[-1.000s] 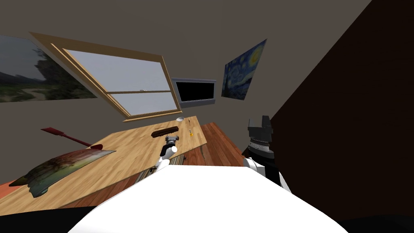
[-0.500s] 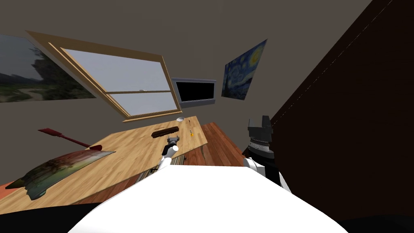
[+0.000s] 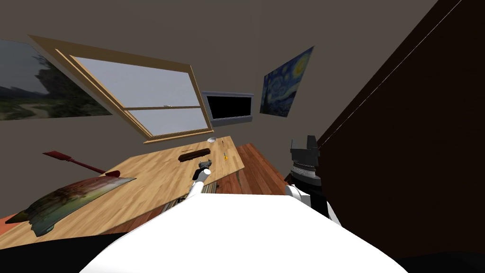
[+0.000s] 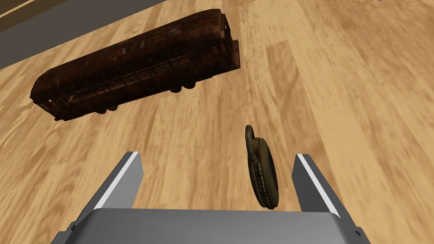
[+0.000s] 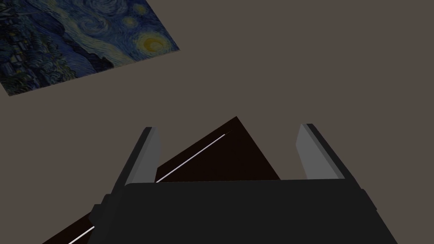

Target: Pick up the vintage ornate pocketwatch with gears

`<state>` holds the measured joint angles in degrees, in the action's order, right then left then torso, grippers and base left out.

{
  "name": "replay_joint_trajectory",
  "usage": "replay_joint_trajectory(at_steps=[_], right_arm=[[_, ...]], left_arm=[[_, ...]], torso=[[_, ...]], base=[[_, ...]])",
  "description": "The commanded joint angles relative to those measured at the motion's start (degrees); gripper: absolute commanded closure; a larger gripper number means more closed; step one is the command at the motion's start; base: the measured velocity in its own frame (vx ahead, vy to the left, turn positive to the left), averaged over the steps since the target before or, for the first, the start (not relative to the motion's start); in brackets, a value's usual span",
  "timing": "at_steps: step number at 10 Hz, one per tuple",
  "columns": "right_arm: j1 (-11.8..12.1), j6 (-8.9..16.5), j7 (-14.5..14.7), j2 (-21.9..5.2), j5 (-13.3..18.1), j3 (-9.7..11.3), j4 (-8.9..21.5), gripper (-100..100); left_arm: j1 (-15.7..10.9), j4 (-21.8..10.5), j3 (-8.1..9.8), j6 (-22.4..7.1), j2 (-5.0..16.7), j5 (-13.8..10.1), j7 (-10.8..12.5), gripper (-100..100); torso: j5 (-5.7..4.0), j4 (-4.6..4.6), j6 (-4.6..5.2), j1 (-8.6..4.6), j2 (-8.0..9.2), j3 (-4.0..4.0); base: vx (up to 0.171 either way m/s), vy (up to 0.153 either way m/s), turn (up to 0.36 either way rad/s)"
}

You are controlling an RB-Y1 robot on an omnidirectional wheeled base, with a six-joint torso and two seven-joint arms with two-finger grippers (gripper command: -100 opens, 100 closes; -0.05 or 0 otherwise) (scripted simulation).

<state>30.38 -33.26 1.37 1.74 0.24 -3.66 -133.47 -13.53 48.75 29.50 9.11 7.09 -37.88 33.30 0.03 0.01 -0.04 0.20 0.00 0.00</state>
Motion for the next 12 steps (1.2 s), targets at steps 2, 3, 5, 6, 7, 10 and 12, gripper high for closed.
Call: replay_joint_trajectory(at_steps=[2, 3, 5, 6, 7, 10, 12], right_arm=[[0.0, 0.0, 0.0, 0.0, 0.0, 0.0, 0.0, 0], [0.0, 0.0, 0.0, 0.0, 0.0, 0.0, 0.0, 0], [0.0, 0.0, 0.0, 0.0, 0.0, 0.0, 0.0, 0], [0.0, 0.0, 0.0, 0.0, 0.0, 0.0, 0.0, 0], [0.0, 0.0, 0.0, 0.0, 0.0, 0.0, 0.0, 0], [0.0, 0.0, 0.0, 0.0, 0.0, 0.0, 0.0, 0], [0.0, 0.0, 0.0, 0.0, 0.0, 0.0, 0.0, 0]], left_arm=[[-2.1, -3.4, 1.21, -1.0, -0.2, -1.8, 0.9, -100], [-2.1, -4.5, 1.21, -1.0, -0.2, -1.8, 0.9, -100], [-3.5, -6.7, 2.02, -1.7, -0.2, -2.9, 1.4, -100], [-4.8, -8.8, 2.77, -2.3, -0.2, -3.9, 1.7, -100], [-5.9, -10.6, 3.45, -2.9, -0.2, -4.8, 2.1, -100], [-8.4, -14.5, 4.99, -4.1, -0.2, -6.8, 2.9, -100], [-8.9, -15.4, 4.86, -4.1, 0.1, -7.1, 3.2, -100]], torso=[[0.00, 0.00, -0.01, -0.04, 0.00, 0.00], [-0.01, 0.00, 0.00, -0.04, -0.03, -0.01], [-0.01, 0.00, 0.00, -0.04, -0.03, -0.02], [-0.01, -0.01, -0.01, -0.06, -0.01, -0.01], [-0.01, 0.00, 0.00, -0.06, -0.01, 0.00], [0.01, 0.00, -0.01, 0.04, -0.02, -0.01], [0.00, -0.01, -0.01, -0.03, -0.04, -0.02]], base=[[0.005, 0.037, -0.008], [0.007, 0.032, -0.010], [0.003, 0.035, -0.006], [0.001, 0.034, -0.005], [0.009, 0.046, -0.012], [0.007, 0.056, -0.011], [0.009, 0.029, -0.009]])
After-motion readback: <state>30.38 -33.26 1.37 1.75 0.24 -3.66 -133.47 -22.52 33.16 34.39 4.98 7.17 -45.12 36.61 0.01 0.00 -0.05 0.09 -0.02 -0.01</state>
